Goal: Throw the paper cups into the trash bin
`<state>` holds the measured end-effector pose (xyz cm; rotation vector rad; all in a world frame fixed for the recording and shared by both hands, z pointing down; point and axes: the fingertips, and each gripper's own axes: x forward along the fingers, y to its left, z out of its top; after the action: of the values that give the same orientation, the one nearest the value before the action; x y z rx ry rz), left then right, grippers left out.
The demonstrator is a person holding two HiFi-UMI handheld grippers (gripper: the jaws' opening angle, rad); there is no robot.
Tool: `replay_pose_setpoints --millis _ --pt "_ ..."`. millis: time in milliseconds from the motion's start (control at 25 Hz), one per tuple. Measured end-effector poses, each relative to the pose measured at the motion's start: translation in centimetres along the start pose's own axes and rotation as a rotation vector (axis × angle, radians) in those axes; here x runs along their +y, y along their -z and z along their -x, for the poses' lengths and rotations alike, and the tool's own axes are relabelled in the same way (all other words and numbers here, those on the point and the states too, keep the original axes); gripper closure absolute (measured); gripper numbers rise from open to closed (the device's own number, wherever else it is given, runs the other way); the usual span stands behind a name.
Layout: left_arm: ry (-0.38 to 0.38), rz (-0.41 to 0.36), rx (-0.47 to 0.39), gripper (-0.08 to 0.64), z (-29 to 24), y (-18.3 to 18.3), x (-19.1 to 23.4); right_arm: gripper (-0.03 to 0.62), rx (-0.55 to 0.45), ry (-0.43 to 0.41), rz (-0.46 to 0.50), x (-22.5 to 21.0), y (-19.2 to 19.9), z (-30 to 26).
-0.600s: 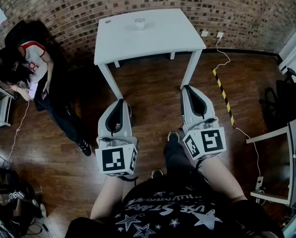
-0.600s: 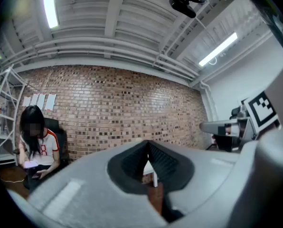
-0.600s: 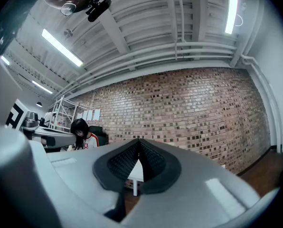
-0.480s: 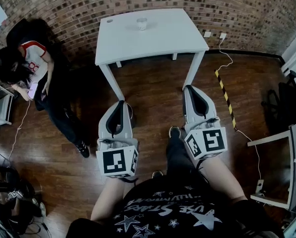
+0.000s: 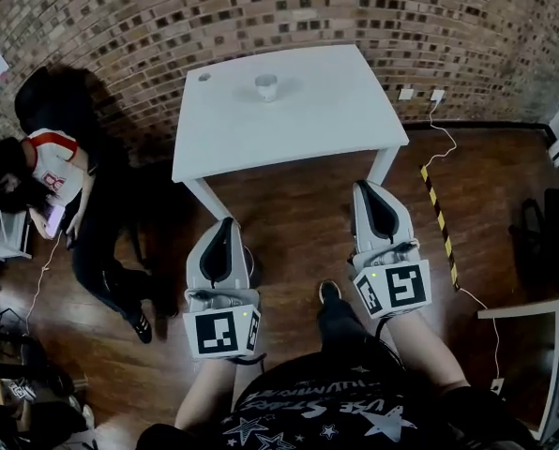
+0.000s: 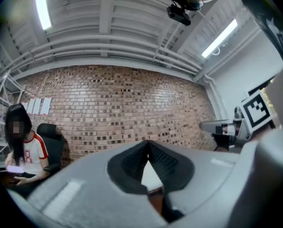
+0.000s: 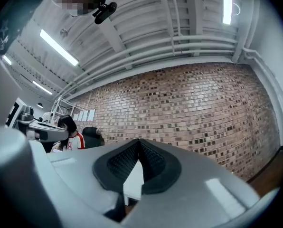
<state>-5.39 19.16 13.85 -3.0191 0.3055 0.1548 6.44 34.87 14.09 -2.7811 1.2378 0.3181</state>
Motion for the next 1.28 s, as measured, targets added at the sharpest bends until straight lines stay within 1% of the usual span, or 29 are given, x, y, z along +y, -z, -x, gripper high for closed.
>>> replay_pose_setpoints --millis 160,400,480,560,680,960,1160,1280 --pt "-0.02 -0.003 0.018 0.554 -6.4 0.4 -0.2 0.586 0.021 -0.019 -0.014 -4.2 1.3 -4.8" --pt "-0.039 -0.009 0.034 0.554 -14.8 1.0 -0.8 0.586 0.011 -0.049 -0.027 -9.4 2.3 -11.5" --pt "-0.029 -0.002 0.049 0.554 -17.0 1.5 -1.3 0.586 0.012 -0.074 -0.04 -10.4 2.9 -13.0" --pt "-0.029 0.002 0.061 0.554 -18.7 1.7 -1.7 0.586 0.018 -0.119 -0.057 -10.8 3.5 -14.4" --pt "-0.049 -0.007 0.068 0.554 -20.0 1.6 -1.8 0.586 0.017 -0.16 -0.065 -11.1 3.9 -16.3" --pt "-0.076 -0.015 0.087 0.555 -20.8 2.1 0.1 0.586 0.037 -0.177 -0.087 -10.0 5.1 -18.1" --pt "-0.042 0.003 0.077 0.554 -21.5 2.9 1.1 0.586 0.015 -0.148 -0.059 -9.2 4.6 -18.9" --pt "-0.016 0.01 0.058 0.555 -22.5 2.9 1.7 0.586 0.0 -0.132 -0.07 -8.8 4.1 -19.8"
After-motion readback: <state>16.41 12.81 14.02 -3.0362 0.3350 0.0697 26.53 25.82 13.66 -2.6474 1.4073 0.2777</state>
